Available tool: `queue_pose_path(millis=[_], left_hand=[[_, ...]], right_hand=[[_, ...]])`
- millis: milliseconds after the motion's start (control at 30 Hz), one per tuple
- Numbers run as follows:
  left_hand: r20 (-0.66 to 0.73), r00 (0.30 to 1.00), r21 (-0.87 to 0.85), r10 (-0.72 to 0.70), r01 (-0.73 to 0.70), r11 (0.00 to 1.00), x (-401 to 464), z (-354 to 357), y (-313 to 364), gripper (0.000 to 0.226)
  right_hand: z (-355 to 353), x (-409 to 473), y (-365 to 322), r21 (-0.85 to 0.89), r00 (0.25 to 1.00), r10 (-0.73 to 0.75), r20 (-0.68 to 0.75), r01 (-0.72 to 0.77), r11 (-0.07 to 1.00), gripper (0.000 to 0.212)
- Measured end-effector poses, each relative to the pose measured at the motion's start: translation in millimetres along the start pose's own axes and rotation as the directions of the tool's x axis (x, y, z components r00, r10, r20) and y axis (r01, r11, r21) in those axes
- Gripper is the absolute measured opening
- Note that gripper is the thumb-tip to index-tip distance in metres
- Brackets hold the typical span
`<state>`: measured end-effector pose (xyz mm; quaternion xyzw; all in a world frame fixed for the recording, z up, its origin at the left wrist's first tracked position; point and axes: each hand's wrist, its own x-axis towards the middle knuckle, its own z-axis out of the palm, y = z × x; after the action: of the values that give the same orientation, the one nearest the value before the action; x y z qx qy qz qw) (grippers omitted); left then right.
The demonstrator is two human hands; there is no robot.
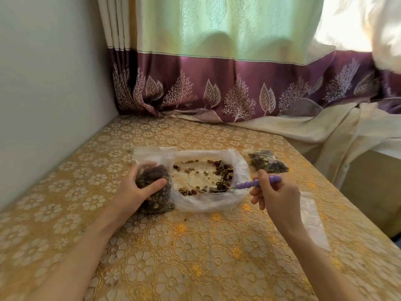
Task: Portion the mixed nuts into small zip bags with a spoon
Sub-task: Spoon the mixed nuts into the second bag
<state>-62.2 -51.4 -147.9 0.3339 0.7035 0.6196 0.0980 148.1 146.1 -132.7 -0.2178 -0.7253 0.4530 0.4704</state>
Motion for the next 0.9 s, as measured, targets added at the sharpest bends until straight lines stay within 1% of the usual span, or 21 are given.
queue_pose_path(millis=[67,200,267,367,433,533,667,733,900], left_hand=[[0.001,1.000,-0.007,-0.006,0.006,1.000,-0.2,0.3,0.1,0.044],[0.006,1.000,-0.009,-0.012,0.012,1.000,-0.1,-0.2,0.3,0.043],[0.006,1.000,-0.007,-0.010,0.010,1.000,0.3,-0.2,-0.3,0.044],[0.005,1.000,-0.002,-0.006,0.006,1.000,0.4,-0.3,-1.1,0.044],[0.007,1.000,0.002,-0.007,0.007,1.000,0.5,-0.4,-1.2,0.044],[0.009,1.000,0.009,-0.007,0.006,1.000,0.7,-0.4,-0.9,0.044],[0.028,1.000,0.018,-0.011,0.010,1.000,0.6,-0.5,-0.9,0.046],[0.032,0.999,0.025,-0.012,0.011,1.000,0.8,-0.8,-0.9,0.047],[0.047,0.999,0.036,-0.011,0.010,0.999,1.0,-2.2,0.2,0.046]], right_hand=[[1.6,-4.5,0.2,-0.063,0.998,-0.046,-0.035,0.043,0.997,0.039],[7.3,-7.3,2.2,-0.129,0.990,-0.103,-0.093,0.091,0.987,0.032],[10.9,-7.6,3.9,-0.153,0.988,-0.112,-0.102,0.096,0.984,0.027],[14.8,-7.7,6.8,-0.163,0.990,-0.096,-0.100,0.079,0.984,0.029],[14.8,-7.4,8.8,-0.146,0.992,-0.073,-0.100,0.058,0.988,0.025],[13.2,-7.5,12.2,-0.078,0.993,0.021,-0.113,-0.030,0.996,0.022],[11.8,-9.5,11.4,0.055,0.982,0.147,-0.116,-0.141,0.988,0.037],[11.7,-10.0,8.4,0.094,0.981,0.154,-0.122,-0.143,0.985,0.042],[13.3,-9.9,2.2,0.133,0.991,0.107,-0.086,-0.096,0.987,0.043]])
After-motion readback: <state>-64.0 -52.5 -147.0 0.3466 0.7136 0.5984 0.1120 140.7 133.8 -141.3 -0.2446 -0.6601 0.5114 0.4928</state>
